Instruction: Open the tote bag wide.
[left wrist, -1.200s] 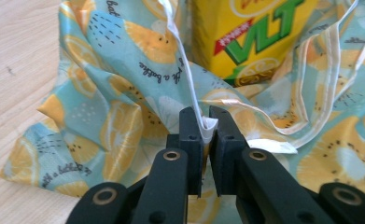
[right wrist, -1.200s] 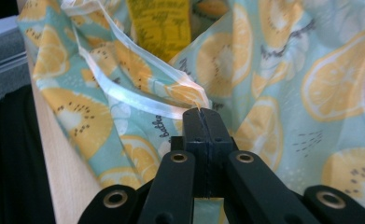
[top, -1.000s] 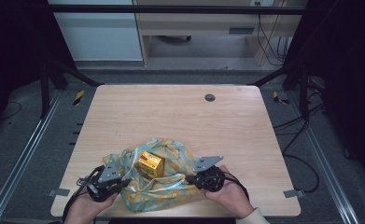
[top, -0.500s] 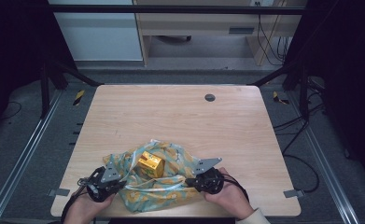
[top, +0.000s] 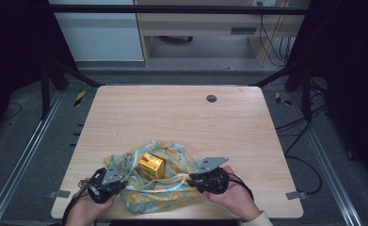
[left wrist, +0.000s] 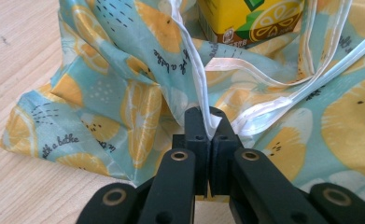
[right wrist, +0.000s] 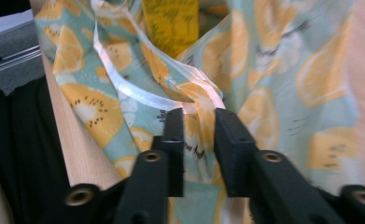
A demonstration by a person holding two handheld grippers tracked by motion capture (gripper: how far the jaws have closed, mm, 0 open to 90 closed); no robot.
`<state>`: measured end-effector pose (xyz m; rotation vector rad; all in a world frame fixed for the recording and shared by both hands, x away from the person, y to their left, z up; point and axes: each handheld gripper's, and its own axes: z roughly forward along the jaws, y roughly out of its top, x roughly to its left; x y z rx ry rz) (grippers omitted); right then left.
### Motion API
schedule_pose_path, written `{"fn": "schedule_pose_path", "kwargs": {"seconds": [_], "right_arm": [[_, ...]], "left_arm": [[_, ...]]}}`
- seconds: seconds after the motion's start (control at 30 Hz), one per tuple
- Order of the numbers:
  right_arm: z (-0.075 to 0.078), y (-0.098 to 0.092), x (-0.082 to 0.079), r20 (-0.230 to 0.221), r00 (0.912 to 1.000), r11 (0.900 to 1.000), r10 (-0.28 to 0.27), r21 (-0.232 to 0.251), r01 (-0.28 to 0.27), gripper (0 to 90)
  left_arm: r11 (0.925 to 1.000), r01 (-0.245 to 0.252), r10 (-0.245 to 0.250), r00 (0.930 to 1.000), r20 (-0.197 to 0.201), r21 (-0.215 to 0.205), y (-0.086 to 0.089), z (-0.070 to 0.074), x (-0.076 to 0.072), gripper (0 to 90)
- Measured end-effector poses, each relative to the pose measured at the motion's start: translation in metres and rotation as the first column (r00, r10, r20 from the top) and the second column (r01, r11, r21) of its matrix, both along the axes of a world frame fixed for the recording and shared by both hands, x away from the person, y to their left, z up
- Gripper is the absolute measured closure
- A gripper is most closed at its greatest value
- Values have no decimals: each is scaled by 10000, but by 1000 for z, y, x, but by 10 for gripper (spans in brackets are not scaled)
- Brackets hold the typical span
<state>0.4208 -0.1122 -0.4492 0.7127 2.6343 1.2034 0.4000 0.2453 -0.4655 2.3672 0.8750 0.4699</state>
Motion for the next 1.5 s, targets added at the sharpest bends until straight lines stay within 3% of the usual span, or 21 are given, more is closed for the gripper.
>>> {"fn": "schedule_pose_path", "kwargs": {"seconds": [0.27, 0.43, 0.57, 0.77, 0.9, 0.93, 0.97, 1.03, 1.07, 1.17, 1.33, 1.4, 1.5], "right_arm": [[33, -9, 7, 684, 9966, 9988, -462, 216, 448, 489], [48, -3, 20, 1026, 9927, 9980, -632, 99, 625, 417], [41, 14, 41, 1062, 9917, 9970, -731, -187, 755, 364], [21, 36, 72, 770, 9921, 9942, -987, -357, 1016, 249], [6, 51, 83, 57, 9982, 9972, -592, -456, 594, 167], [5, 53, 83, -50, 9982, 9963, -600, -616, 596, 186], [2, 55, 84, -99, 9986, 9957, -527, -768, 518, 272], [0, 57, 86, -140, 9991, 9923, -395, -1183, 375, 533], [1, 57, 88, -166, 9991, 9921, -401, -1194, 378, 663], [8, 58, 92, -136, 9988, 9951, -467, -876, 454, 845], [30, 64, 103, 362, 9963, 9969, -784, -14, 785, 898], [32, 67, 109, 414, 9957, 9965, -832, 71, 830, 900], [24, 73, 120, 367, 9941, 9947, -1019, -101, 1024, 900]], "left_arm": [[9999, -97, 97, 9999, 86, -68, 1, 1, 0, 892], [9999, 25, -23, 9998, 195, -129, -2, 3, -1, 893], [9999, 84, -82, 9998, 186, -148, -3, 3, -2, 893], [9998, 30, -28, 9999, 143, -174, 0, 3, -1, 894], [9999, 65, -63, 9999, 147, -106, -1, 2, -1, 893], [9999, 66, -65, 9999, 154, -101, -1, 3, -1, 893], [9999, 55, -54, 9998, 169, -86, 0, 3, -1, 893], [10000, 8, -8, 9997, 230, 10, 0, 3, -1, 894], [10000, -15, 13, 9996, 283, 77, 1, 3, -1, 893], [9998, -214, 213, 9989, 428, 6, 5, 6, 0, 893], [9982, -572, 553, 9940, 947, 180, 13, 12, 1, 893], [9974, -703, 685, 9939, 869, 178, 15, 11, 3, 893], [9948, -855, 819, 9946, 645, 559, 15, 4, 9, 894]]}}
